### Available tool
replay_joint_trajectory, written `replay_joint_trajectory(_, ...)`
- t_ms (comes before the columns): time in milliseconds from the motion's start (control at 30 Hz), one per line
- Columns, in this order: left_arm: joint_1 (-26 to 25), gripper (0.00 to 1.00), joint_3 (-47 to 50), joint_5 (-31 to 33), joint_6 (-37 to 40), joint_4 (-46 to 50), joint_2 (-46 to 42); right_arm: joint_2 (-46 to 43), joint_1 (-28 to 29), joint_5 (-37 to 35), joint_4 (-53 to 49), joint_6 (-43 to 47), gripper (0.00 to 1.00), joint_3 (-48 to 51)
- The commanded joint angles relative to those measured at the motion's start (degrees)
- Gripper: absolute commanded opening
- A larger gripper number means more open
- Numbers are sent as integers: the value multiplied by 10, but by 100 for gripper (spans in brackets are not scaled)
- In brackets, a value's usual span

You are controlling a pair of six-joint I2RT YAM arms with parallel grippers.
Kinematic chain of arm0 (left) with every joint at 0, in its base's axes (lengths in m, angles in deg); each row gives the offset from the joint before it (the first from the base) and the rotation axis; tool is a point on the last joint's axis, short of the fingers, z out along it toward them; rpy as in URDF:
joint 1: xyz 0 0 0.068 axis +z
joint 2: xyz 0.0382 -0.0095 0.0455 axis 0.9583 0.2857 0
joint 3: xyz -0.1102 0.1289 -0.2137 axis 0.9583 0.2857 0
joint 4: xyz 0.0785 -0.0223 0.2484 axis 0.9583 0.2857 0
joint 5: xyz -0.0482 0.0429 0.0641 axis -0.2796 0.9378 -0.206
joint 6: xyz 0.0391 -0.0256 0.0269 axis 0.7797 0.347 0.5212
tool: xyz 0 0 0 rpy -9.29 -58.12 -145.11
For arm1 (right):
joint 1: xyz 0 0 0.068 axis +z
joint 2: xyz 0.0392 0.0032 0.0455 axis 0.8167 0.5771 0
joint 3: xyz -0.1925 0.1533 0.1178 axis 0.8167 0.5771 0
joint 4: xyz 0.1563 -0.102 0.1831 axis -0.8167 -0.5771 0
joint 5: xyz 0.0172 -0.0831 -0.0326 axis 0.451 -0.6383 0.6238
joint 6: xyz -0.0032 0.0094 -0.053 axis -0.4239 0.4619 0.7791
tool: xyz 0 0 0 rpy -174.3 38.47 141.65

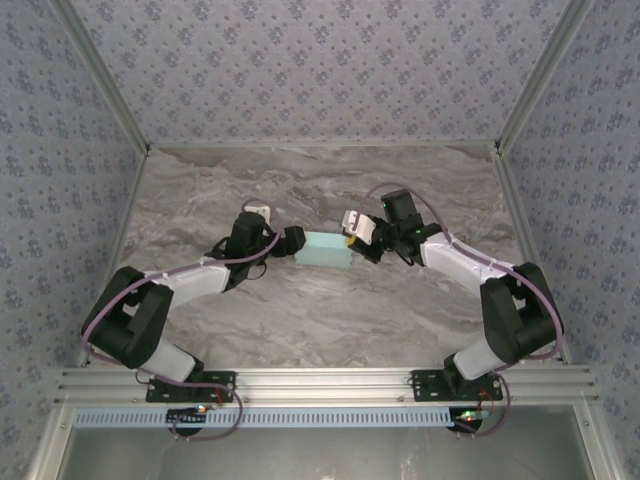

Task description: Fold the paper box

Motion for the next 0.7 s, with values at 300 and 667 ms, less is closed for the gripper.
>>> replay_joint_trajectory(300,-35,91,8,88,64,92,43,-41,-8,75,-5,31,9,-43)
replay_joint_trajectory(667,-35,92,-13,72,67,98,50,53,-30,83,65,36,9,20)
